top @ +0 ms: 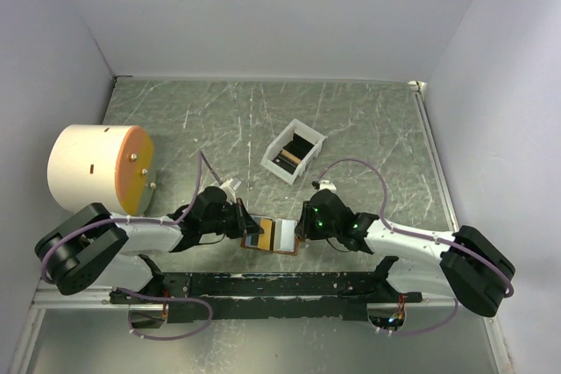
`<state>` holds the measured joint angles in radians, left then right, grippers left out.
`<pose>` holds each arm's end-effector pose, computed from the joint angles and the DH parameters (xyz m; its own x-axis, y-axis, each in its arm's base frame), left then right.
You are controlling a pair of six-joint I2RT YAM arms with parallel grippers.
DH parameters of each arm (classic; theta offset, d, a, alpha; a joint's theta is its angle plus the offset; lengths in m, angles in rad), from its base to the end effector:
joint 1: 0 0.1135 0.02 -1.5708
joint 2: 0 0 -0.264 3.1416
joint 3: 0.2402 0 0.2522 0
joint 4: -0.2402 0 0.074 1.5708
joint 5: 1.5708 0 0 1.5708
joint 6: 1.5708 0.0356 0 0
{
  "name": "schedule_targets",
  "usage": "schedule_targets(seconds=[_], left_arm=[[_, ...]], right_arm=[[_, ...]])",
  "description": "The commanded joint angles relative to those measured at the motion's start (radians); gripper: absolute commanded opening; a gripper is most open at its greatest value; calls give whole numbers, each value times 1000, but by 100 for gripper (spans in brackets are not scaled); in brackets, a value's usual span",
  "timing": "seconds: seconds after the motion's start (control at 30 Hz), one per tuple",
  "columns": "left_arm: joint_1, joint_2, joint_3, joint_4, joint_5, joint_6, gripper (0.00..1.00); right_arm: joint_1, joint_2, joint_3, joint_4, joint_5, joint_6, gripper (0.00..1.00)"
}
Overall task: Put the credit cards into the card holder
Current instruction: Insert the credit card into the card holder.
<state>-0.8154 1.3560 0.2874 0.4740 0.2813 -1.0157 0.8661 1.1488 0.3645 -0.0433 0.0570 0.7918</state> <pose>0.1463 -0.1697 0.1250 -0.9308 -0.2025 -0.3044 0.1253 0.6055 -0.7859 0.1323 0.1524 0.1431 -0.8586 0.0871 -0.5052 -0.1774 0.8742 0.4520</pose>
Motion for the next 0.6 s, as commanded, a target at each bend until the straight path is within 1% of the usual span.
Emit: schedule_targets(seconds=[0.0,0.57], left_arm=[[-6,14,24,-34,-19,32,7],[-6,35,58,-84,-50,60,7]], right_arm=[[6,-26,31,-30,44,-20,28],[6,20,29,9,30,-31,23]])
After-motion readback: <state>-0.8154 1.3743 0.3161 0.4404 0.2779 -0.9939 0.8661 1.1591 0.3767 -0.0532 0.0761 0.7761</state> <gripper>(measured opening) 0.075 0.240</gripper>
